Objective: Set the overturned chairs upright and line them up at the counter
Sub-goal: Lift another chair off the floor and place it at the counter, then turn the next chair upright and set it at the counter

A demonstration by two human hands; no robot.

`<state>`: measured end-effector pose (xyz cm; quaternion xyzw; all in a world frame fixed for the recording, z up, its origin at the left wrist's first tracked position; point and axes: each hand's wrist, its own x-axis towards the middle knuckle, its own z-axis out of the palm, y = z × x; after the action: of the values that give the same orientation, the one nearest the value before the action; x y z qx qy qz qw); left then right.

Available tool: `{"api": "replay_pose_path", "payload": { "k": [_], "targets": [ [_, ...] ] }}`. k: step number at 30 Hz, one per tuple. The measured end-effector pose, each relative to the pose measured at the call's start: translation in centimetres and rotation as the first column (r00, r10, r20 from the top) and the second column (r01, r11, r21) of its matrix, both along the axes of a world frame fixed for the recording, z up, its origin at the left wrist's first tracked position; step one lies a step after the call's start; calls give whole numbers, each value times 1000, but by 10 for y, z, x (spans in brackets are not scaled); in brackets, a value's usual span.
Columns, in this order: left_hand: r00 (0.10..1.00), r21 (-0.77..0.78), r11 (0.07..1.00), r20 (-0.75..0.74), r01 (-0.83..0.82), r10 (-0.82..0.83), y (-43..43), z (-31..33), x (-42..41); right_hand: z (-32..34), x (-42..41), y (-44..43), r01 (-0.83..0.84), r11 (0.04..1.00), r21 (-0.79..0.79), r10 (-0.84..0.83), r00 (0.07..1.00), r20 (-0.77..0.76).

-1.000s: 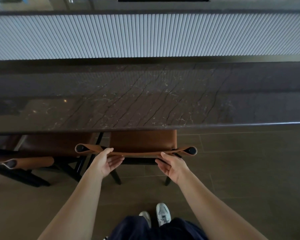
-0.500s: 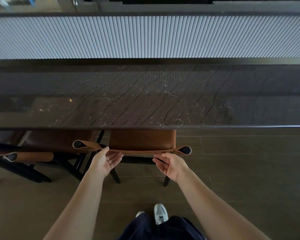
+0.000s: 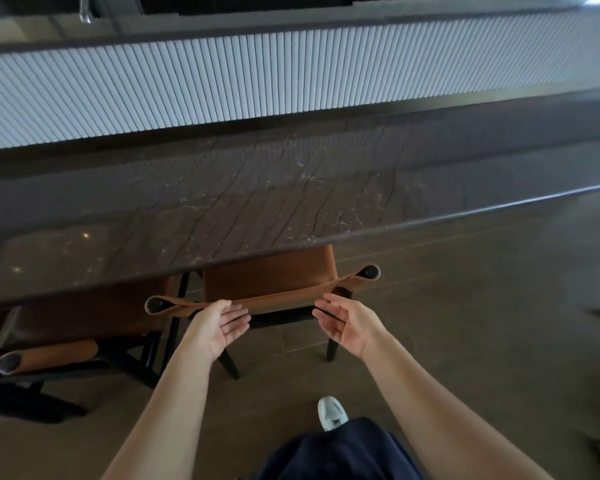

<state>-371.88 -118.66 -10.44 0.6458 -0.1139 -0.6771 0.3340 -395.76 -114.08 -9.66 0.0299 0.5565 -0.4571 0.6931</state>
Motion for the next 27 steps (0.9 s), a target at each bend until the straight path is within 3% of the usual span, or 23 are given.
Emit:
{"api": "replay_pose_path", "payload": {
  "k": [5,9,14,27],
  "targets": [
    [992,9,992,-7,129,-129,-5,13,4,2,24,30,159,987,-27,-158,987,29],
    [976,-56,980,-98,192,-197,2,14,5,4,29,58,252,967,-30,-251,968,22],
    [863,-144,900,-255,411,-435,15,11,-12,5,16,95,389,921,-20,-389,921,15],
    [665,-206,718,-277,664,-694,99,30,-134,16,-54,254,752,652,-94,-747,659,94]
  ]
}}
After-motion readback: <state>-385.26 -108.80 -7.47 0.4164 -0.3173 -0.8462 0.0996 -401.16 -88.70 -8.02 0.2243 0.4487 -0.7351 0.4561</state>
